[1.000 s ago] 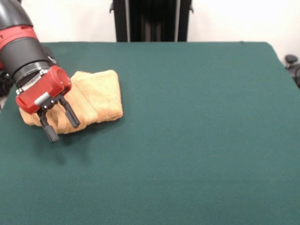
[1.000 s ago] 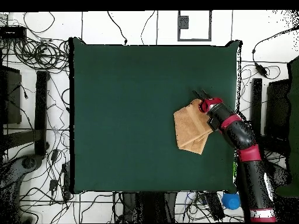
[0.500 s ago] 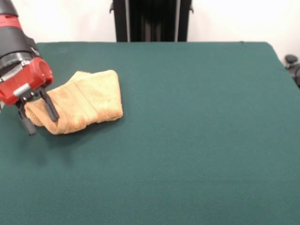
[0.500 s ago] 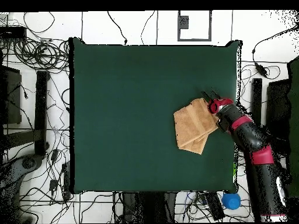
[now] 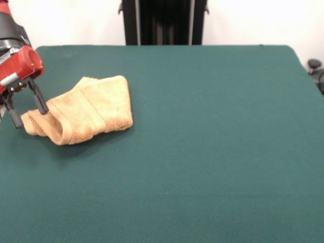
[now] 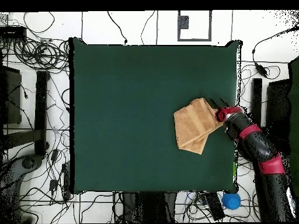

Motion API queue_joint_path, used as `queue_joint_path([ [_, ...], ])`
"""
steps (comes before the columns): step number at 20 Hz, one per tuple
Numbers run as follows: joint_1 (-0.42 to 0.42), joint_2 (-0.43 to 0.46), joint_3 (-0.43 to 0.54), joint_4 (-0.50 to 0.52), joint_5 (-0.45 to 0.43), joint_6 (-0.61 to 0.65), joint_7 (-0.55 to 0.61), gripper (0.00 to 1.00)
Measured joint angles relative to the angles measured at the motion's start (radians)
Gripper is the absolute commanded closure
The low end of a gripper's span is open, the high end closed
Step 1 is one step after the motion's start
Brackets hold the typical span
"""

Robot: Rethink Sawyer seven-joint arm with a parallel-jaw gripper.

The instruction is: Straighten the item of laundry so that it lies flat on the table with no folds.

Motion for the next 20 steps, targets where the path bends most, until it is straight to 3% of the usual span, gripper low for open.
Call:
queue_joint_path([
  [20,-0.035,0.016,-0.072,0.106,0.0,-0.136,0.0,0.0],
])
